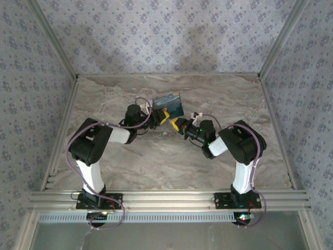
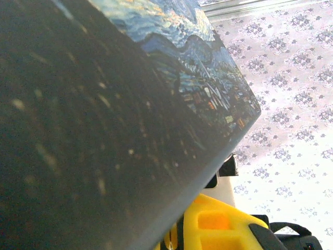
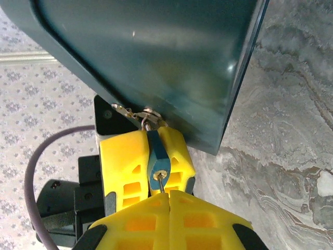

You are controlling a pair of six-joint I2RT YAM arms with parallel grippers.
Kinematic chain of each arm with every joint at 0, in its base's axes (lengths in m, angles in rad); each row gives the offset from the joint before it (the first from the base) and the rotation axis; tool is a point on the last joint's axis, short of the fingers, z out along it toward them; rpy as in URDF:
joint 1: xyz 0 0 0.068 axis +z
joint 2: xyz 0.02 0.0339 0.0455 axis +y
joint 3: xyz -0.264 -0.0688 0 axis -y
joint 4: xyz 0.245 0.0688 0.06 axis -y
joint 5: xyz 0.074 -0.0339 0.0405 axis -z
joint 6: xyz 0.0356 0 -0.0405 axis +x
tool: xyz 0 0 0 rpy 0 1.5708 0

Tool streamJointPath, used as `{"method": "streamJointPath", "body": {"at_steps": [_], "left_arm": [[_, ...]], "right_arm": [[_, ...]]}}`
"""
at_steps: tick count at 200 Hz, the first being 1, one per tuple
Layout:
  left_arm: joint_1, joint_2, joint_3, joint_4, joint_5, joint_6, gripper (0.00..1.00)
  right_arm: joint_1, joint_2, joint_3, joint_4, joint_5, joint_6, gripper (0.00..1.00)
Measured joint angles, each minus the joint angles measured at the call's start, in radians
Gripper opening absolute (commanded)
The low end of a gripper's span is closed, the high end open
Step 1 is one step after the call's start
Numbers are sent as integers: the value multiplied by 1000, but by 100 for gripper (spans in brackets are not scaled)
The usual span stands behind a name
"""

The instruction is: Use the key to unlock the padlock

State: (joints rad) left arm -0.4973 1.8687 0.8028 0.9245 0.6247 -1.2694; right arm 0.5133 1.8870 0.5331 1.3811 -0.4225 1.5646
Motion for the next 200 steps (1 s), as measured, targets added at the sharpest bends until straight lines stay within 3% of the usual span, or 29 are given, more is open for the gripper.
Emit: {"method": "streamJointPath", "body": {"at_steps": [68,200], "left_arm": [[-4,0,0,8,8,-8,0],[-28,13,0,22,-107,-8,0]], "right_arm": [[16,2,9,0,49,44,0],[41,48,53,-8,146,44,0]]}}
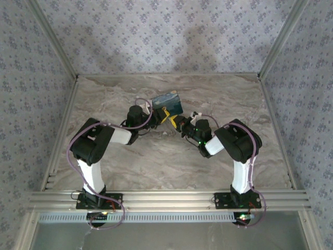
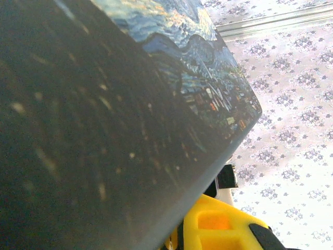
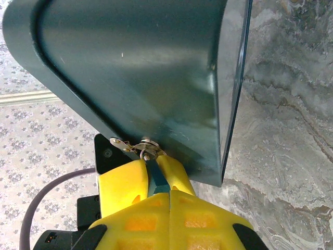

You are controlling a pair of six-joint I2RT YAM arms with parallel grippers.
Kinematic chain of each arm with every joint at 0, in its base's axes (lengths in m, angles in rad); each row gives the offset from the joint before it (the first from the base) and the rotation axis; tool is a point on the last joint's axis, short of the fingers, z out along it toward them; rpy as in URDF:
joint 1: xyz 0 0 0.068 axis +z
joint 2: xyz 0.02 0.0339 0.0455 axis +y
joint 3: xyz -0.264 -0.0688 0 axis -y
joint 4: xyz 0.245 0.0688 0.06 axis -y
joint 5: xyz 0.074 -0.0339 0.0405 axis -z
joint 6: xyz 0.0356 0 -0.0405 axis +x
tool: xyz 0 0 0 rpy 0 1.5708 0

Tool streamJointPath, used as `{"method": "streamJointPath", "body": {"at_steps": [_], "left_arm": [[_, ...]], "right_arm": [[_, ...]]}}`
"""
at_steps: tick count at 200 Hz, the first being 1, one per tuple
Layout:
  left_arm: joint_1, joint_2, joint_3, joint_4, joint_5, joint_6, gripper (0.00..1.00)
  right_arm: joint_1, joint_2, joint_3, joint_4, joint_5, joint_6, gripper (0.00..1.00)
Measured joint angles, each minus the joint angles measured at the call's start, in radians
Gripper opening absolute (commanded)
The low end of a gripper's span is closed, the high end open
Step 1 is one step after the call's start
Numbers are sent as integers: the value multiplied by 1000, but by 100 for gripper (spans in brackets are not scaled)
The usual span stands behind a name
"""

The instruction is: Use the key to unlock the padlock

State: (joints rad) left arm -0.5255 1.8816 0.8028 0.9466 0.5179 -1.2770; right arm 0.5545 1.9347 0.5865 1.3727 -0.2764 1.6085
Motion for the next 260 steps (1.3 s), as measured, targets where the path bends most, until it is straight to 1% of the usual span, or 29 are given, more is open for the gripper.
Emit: {"method": "streamJointPath", "body": {"at_steps": [65,74,94,111,138,176,194,211,238,254,260], "left_arm": [[0,0,0,-3,0,3,0],[0,0,0,-6,0,9,0],[0,0,-3,-19,3,31,0],[0,0,-15,-37,35,48,0],[0,0,-26,-74,71,74,0],[2,0,-26,-97,80,92,0],[2,0,-26,-114,80,102,0],[2,0,-26,-130,81,110,0],[2,0,-26,-151,81,124,0],[2,0,-26,-159,84,126,0],[2,0,-26,-162,85,126,0]], "right_arm": [[1,0,0,0,1,0,1],[1,0,0,-1,0,0,4],[1,0,-9,-4,-4,0,16],[3,0,-28,-7,-16,-3,24],[-2,-10,-96,-13,-39,-19,32],[-37,-63,-212,-45,-83,-72,41],[-53,-119,-254,-113,-110,-124,44],[-66,-198,-272,-217,-136,-189,50],[-77,-400,-264,-481,-152,-340,62],[-79,-520,-220,-677,-149,-446,67],[-79,-558,-197,-745,-146,-483,71]]}}
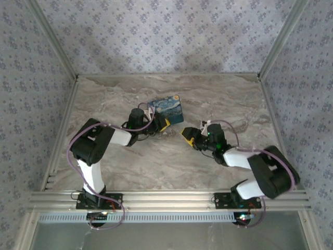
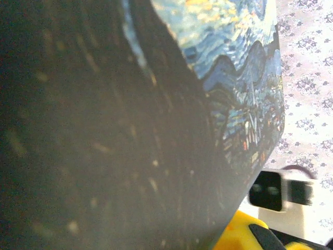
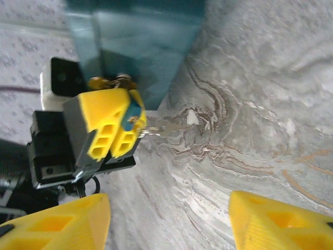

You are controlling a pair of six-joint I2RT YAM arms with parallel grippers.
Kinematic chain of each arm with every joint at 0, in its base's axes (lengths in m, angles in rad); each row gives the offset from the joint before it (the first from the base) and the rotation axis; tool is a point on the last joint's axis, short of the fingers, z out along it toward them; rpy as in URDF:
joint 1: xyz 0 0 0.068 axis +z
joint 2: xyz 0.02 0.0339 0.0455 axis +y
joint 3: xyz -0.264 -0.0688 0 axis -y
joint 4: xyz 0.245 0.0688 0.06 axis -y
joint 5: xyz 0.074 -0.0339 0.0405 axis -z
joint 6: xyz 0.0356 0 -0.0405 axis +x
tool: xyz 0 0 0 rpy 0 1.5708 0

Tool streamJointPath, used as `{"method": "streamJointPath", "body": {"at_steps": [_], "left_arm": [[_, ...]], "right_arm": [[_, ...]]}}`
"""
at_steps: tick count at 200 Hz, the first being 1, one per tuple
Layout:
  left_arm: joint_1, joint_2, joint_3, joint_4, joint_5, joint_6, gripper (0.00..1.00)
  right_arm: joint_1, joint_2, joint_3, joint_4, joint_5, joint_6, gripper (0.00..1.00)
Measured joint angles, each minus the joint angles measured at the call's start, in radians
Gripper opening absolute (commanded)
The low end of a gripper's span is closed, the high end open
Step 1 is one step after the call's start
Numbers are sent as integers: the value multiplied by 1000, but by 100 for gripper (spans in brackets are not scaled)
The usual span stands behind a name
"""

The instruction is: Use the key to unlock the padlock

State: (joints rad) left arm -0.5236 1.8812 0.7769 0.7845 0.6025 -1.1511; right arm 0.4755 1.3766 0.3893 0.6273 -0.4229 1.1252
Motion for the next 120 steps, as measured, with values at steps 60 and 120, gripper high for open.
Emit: {"method": "streamJointPath", "body": {"at_steps": [60,120], "left_arm": [[0,0,0,-5,7,2,0],[0,0,8,-27,14,2,0]], "right_arm": [[37,-169,277,-569,70,-378,100],[120,-150,395,-845,174,-629,85]]}}
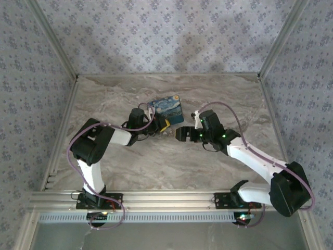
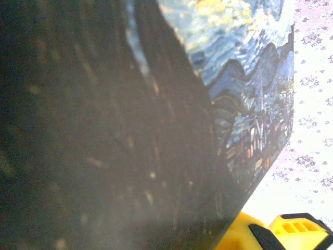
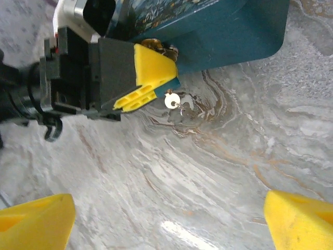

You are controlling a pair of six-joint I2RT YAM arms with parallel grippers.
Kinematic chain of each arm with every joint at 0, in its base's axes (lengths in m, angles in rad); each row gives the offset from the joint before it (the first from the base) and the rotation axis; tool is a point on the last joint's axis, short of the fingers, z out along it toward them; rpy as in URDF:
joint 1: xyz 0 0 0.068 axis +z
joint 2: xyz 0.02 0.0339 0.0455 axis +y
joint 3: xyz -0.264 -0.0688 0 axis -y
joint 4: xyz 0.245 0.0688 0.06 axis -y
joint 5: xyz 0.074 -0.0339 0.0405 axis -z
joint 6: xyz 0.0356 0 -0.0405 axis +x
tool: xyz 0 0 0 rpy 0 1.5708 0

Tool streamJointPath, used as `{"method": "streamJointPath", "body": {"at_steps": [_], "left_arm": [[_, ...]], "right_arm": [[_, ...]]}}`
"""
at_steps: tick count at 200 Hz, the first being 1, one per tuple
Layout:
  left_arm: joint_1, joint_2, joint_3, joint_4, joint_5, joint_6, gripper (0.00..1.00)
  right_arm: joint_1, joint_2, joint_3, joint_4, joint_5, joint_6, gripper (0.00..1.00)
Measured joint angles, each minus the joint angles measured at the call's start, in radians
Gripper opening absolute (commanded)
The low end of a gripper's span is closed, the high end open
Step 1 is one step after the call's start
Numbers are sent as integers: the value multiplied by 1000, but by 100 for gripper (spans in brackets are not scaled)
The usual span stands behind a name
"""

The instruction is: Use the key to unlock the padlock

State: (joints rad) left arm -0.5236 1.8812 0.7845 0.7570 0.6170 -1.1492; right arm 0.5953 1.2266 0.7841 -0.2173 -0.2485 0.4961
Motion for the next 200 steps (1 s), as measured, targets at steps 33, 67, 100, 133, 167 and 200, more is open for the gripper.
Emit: {"method": "streamJointPath", "body": {"at_steps": [33,67,100,133,167,200], "left_arm": [[0,-2,10,-12,5,0,0],[0,-8,14,-29,20,-1,0],[0,-10,24,-36,31,-3,0],[0,-10,32,-49,45,-4,0],[0,-11,38,-53,53,-14,0],[0,-17,38,-55,57,-21,0]], "right_arm": [[71,57,77,-58,77,-121,66],[126,132,119,-70,135,-205,56],[158,215,164,-71,189,-263,54],[167,291,216,-64,235,-302,52],[167,358,268,-64,274,-325,52],[167,422,317,-64,307,-340,50]]}}
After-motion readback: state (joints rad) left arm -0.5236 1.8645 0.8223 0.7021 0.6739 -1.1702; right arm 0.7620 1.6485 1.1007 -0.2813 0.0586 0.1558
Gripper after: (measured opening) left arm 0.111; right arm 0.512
